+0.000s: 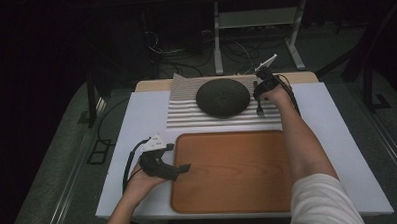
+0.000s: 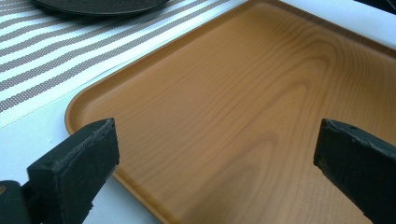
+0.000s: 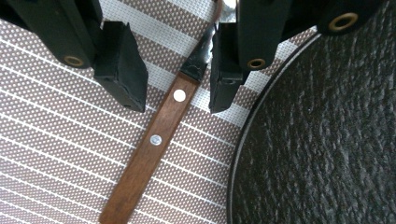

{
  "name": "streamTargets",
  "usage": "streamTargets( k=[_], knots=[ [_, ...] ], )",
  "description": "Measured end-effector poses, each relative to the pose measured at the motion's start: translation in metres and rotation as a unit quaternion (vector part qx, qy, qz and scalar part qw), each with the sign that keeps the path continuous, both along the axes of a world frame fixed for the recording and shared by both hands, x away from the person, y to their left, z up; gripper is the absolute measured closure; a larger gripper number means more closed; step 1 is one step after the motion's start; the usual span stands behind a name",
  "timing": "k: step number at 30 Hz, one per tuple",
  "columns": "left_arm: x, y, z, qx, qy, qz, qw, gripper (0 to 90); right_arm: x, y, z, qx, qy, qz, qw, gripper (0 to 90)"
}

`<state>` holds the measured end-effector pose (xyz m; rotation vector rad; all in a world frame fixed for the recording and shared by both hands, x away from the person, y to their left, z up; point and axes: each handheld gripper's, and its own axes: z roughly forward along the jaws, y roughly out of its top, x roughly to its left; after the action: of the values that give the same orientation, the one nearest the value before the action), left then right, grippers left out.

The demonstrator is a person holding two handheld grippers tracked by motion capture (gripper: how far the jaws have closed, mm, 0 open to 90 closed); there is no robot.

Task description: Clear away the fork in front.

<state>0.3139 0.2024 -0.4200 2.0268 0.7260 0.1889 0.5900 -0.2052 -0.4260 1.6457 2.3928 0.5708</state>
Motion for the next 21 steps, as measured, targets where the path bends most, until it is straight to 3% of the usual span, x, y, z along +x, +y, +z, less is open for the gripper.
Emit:
streamTargets(
  k=[9,21],
  knots=[
    [-0.0003,-0.0011,-0.0004,0.002,0.0,-0.003,1.0,0.1,0.0018,0.0021,-0.0041,-0.004,0.0,-0.005,1.0,59.0],
    [0.0,-0.0021,-0.0009,0.004,0.001,-0.004,1.0,0.0,0.0023,-0.0019,-0.0029,-0.012,0.008,-0.007,0.9999,72.8]
  ],
)
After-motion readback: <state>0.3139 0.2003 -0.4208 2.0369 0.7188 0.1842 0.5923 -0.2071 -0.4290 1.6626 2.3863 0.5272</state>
